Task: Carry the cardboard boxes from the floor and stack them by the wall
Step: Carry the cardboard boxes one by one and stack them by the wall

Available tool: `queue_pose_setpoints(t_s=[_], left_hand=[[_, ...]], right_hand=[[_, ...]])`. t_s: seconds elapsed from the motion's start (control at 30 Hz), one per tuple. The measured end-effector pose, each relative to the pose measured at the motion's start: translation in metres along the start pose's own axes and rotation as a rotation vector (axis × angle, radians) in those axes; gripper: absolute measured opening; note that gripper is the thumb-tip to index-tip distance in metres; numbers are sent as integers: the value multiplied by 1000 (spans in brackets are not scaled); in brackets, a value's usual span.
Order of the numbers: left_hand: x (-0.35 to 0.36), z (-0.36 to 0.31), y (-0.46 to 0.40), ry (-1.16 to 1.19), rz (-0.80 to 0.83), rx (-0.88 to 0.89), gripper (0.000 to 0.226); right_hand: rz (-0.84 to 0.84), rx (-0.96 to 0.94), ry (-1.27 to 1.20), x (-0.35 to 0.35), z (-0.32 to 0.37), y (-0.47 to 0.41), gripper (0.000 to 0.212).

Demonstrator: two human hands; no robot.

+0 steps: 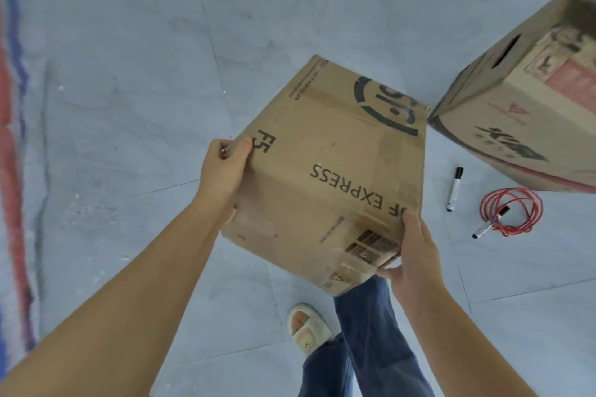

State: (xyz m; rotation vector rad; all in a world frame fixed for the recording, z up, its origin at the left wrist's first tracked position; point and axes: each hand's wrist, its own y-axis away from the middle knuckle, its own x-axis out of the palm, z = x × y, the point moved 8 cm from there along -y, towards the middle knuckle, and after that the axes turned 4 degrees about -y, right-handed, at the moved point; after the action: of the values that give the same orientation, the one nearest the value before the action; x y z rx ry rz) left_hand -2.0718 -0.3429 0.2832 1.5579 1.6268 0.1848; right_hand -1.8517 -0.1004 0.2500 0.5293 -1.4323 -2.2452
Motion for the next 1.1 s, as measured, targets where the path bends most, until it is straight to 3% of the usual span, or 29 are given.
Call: queue_pose_setpoints(t_s=[0.27,0.63,1.0,1.1], left_hand=[[-91,5,121,110,-66,-70,33],[-167,-41,310,365,-152,14,36],[-173,-15,443,618,-376,-64,15],[-147,0,484,694,-460,-93,22]], right_hand=[[46,-46,22,-7,6,105,18],[207,-423,183,-58,88,276,20],[499,-515,465,-79,144,342,24],[577,-523,597,-88,158,341,26]])
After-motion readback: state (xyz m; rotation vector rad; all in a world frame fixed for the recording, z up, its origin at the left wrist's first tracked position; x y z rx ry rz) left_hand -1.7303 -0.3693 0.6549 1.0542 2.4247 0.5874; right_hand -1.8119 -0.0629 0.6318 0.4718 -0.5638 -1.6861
